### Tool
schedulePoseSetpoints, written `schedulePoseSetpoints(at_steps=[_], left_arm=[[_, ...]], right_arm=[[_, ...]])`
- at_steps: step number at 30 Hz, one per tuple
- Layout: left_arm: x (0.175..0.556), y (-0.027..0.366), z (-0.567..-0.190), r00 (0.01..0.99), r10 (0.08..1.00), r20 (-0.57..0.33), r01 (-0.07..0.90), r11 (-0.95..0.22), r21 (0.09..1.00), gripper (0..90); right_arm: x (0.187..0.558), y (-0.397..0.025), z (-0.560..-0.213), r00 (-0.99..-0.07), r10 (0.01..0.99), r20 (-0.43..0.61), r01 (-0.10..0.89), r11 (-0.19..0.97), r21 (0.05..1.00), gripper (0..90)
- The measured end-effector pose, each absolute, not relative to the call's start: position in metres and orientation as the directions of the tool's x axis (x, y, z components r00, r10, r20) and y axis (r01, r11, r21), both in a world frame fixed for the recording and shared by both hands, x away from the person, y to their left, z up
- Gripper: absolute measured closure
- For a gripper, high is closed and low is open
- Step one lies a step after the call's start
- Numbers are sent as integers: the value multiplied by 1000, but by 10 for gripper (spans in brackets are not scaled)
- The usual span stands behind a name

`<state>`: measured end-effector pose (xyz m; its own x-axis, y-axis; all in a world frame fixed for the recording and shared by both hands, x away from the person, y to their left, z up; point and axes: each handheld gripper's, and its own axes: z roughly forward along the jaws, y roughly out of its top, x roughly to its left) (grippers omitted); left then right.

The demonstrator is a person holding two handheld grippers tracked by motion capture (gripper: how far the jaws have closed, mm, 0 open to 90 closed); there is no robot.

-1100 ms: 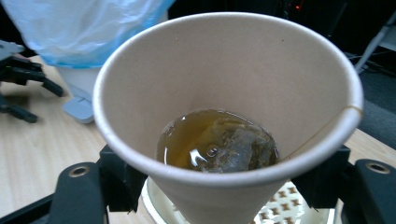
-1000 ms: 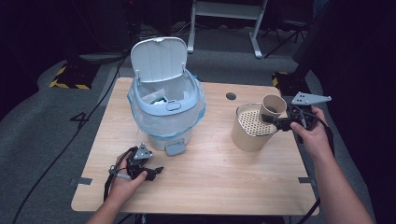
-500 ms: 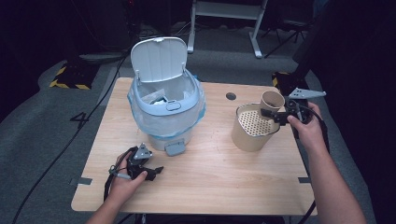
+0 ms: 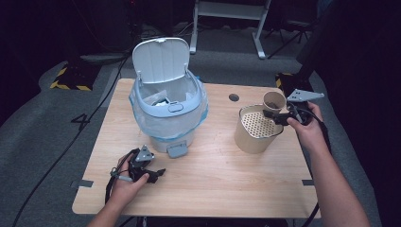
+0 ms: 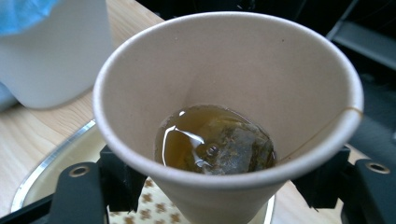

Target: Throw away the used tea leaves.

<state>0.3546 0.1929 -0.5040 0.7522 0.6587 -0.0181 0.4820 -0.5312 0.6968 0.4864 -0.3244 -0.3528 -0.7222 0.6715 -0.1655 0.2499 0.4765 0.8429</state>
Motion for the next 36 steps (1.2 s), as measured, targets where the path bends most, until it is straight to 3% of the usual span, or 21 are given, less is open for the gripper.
schedulePoseSetpoints(at_steps=[7,12,16,17,21,26,31,36], left_arm=[[355,193,-504,752,659,-17,482,-531,697,207],[355,193,-504,752,659,-17,482,-532,697,207],[355,193,-504,752,659,-18,482,-531,697,207],[355,193,-504,752,659,-17,482,-532,697,207],[355,193,-504,752,659,-17,482,-532,697,207],[355,193,-504,752,659,-17,482,-531,697,207],[355,193,-504,752,659,-18,482,-531,697,207],[355,193,-504,752,659,-17,482,-531,697,207]], right_arm=[[477,-320,-348,-678,606,-415,135,658,741,304],[467,-310,-343,-594,484,-642,46,817,575,304],[462,-306,-339,-540,399,-741,11,884,468,304],[459,-302,-337,-485,288,-826,-24,940,342,304],[453,-295,-338,-389,86,-917,-48,992,113,304],[449,-286,-349,-243,-234,-941,-45,972,-230,304],[448,-282,-354,-155,-411,-899,-33,911,-411,305],[446,-280,-353,-75,-530,-845,-27,848,-530,304]])
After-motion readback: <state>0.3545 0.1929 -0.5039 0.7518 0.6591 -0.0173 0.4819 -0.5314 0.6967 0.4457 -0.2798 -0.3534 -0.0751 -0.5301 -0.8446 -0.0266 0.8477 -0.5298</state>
